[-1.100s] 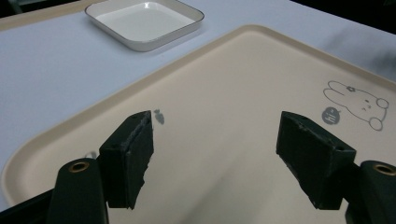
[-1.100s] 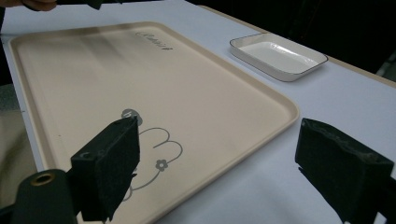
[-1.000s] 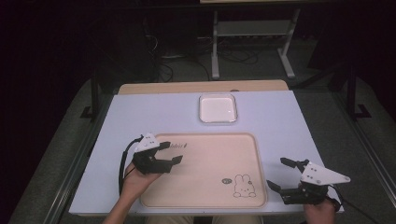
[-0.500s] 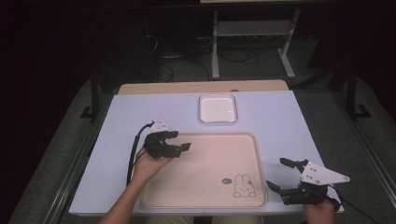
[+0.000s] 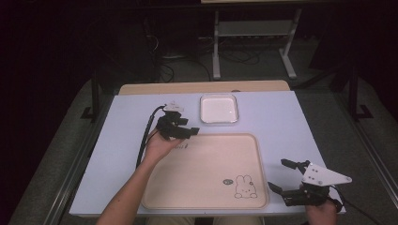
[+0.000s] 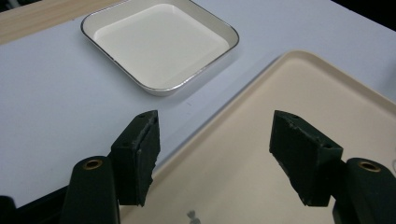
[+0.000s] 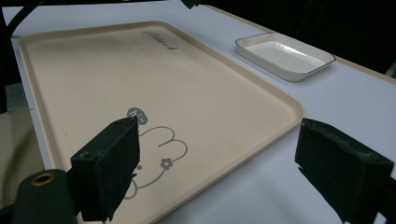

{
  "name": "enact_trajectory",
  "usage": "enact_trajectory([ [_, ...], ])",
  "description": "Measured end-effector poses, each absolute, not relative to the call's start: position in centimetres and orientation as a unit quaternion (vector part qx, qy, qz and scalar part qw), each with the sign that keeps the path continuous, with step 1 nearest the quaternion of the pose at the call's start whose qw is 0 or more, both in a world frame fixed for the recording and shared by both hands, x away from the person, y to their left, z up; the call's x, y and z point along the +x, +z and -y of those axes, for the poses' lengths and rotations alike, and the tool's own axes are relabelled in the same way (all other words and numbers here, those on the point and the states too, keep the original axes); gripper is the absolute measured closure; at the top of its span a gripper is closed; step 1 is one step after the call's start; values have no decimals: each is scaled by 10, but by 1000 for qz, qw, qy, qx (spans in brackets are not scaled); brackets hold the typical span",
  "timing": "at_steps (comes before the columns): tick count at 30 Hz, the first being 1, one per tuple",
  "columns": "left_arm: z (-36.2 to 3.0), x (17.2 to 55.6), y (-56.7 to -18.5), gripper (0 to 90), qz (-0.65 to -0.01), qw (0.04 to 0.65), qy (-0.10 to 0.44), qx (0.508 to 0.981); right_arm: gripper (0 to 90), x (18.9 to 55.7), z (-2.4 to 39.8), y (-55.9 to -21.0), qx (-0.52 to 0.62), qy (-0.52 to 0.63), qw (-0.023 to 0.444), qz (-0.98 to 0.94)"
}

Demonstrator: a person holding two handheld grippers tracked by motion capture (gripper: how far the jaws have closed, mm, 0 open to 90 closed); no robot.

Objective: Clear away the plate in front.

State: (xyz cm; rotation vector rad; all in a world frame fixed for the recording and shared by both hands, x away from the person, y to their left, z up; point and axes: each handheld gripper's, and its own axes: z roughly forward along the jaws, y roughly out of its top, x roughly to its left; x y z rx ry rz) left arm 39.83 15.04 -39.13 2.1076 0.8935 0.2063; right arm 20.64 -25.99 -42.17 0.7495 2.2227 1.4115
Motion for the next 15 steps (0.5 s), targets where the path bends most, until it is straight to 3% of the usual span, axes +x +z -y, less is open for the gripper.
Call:
enact_trajectory([
  [15,-136,453,-398,387,-394,390,68,830,131,207,260,-422,267,506,198,-796],
])
